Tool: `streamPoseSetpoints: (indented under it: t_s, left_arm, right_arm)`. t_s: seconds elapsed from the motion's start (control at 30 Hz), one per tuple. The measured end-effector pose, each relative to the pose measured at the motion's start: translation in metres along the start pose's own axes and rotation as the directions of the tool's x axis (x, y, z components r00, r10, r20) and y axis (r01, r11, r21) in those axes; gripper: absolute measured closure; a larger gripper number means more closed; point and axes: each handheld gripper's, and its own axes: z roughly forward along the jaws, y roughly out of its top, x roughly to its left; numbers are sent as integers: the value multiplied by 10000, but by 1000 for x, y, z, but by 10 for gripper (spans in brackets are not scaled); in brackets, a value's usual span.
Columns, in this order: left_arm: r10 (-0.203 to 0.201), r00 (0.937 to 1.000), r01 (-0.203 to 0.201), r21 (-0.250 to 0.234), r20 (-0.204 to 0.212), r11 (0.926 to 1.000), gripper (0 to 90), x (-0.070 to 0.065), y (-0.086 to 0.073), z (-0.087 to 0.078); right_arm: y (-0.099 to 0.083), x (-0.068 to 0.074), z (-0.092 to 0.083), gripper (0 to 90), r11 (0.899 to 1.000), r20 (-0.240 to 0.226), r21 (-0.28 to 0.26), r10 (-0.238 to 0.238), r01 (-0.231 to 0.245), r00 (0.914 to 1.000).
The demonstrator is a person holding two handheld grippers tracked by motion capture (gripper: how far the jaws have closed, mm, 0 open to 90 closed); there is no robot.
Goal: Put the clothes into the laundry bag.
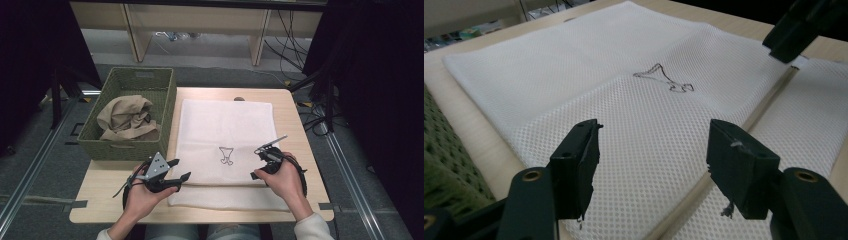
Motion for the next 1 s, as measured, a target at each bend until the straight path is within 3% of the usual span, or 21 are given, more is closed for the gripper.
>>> streamPoseSetpoints:
  t_s: [0.07, 0.1, 0.17, 0.2, 0.23, 0.33, 0.4, 0.6, 0.77, 0.8, 0.9, 0.97, 1.0]
  left_arm:
    - [-47, 10000, 47, -45, -34, 10000, 394, 1, 4, -2]
    - [-196, 9998, 196, -138, -21, 9997, 397, 1, 8, -3]
    - [-60, 9999, 59, -104, -105, 9999, 388, 1, 11, -6]
    - [-129, 9999, 128, -136, -95, 9998, 385, 1, 13, -6]
    - [-119, 9999, 118, -132, -72, 9998, 383, 2, 14, -7]
    - [-244, 9996, 241, -256, -119, 9994, 388, 5, 16, -7]
    - [-316, 9995, 314, -224, -99, 9993, 396, 6, 16, -8]
    - [-251, 9997, 250, -133, -76, 9996, 400, 5, 14, -7]
    - [-338, 9994, 340, -170, 112, 9993, 405, 3, 13, -5]
    - [-374, 9993, 375, -132, 74, 9992, 405, 3, 13, -5]
    - [-357, 9993, 358, -86, 65, 9993, 407, 4, 12, -5]
    - [-381, 9993, 382, -74, 53, 9992, 408, 4, 12, -4]
    - [-393, 9992, 394, -78, 39, 9992, 407, 5, 12, -4]
  right_arm:
    - [2, 4, 3, 536, 9998, -11, 17, -223, 223, 9998]
    - [8, 12, 10, 523, 9974, -190, 60, -723, 725, 9972]
    - [12, 18, 16, 520, 9922, -285, -36, -1250, 1250, 9917]
    - [15, 24, 18, 519, 9920, -399, 201, -1235, 1243, 9915]
    - [18, 29, 23, 515, 9854, -365, 155, -1688, 1695, 9850]
    - [25, 45, 32, 499, 9801, -428, 407, -1928, 1945, 9803]
    - [29, 53, 40, 492, 9651, -552, 569, -2527, 2557, 9660]
    - [33, 72, 55, 488, 9352, -514, 1034, -3349, 3386, 9408]
    - [33, 75, 60, 485, 9283, -261, 1151, -3530, 3536, 9353]
    - [34, 74, 61, 488, 9229, -319, 1097, -3678, 3690, 9294]
    - [38, 73, 58, 493, 9353, -388, 865, -3409, 3430, 9393]
    - [40, 72, 57, 492, 9357, -279, 906, -3399, 3410, 9400]
    - [40, 72, 57, 490, 9309, -273, 934, -3522, 3532, 9355]
